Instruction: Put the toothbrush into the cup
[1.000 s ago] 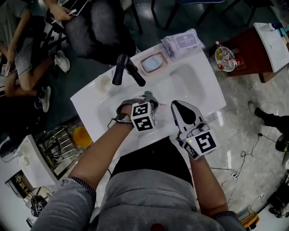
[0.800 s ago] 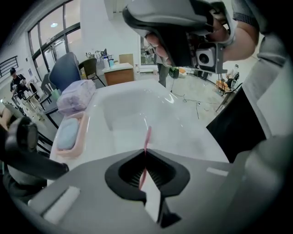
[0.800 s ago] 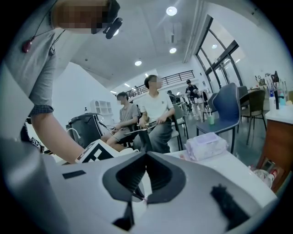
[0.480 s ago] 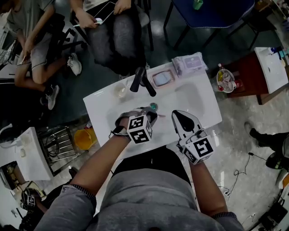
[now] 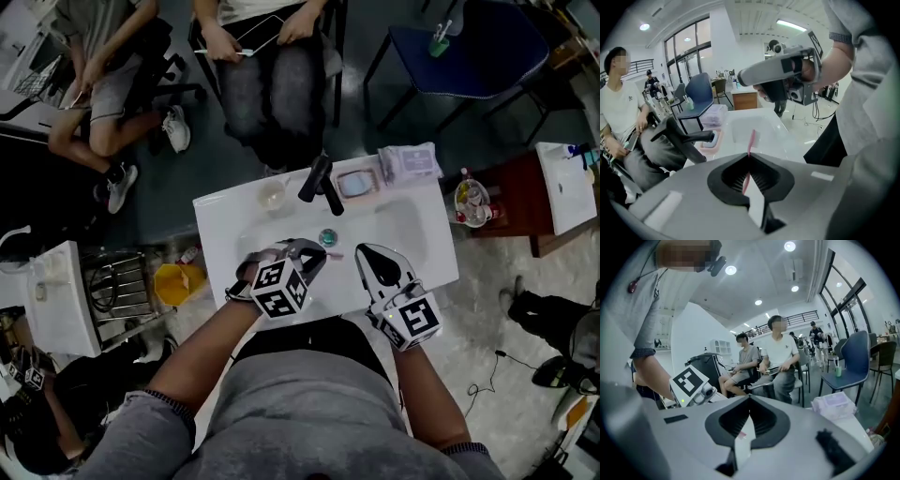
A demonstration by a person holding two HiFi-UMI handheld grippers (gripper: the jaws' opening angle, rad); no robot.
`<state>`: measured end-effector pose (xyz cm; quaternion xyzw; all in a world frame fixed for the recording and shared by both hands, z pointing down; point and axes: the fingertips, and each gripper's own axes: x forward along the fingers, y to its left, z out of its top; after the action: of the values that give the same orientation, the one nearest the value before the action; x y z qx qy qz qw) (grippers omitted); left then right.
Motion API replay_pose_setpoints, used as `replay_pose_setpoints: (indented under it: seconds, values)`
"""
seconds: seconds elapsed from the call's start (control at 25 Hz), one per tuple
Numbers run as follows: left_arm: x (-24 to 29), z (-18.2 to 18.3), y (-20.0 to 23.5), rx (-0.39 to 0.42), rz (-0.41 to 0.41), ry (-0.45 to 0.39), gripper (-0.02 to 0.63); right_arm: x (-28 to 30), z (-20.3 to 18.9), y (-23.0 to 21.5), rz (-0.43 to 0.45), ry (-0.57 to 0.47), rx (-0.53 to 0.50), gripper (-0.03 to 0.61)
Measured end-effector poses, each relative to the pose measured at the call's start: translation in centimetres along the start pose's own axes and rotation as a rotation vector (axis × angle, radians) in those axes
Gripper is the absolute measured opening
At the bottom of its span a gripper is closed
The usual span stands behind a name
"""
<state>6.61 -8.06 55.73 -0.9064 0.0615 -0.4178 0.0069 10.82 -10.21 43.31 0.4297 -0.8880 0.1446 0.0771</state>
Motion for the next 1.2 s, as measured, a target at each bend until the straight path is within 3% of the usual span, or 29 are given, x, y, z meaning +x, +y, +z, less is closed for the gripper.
replay_pose_setpoints:
  seconds: [0.32, 0.64, 0.96, 1.2]
  values:
    - [-4.8, 1.3, 1.7, -0.113, 0.1, -0.198, 0.018, 1.7, 1.7, 1.7, 0.054, -0.018, -0.028, 0.012]
    - [-9.0, 1.2, 3.5, -0.221, 0.178, -0.335, 0.018, 3.7, 4.2, 2.8, 0.094, -0.034, -0.066, 0.012]
    - [-13.4, 2.9, 6.0, -0.326, 0.252, -0.569, 0.018, 5.9, 5.2, 4.7, 0.145, -0.045, -0.084, 0.012]
    - [-15.3, 3.0, 7.4, -0.389, 0.303, -0.695, 0.018, 7.3, 5.9, 5.9, 0.163, -0.072, -0.083, 0.012]
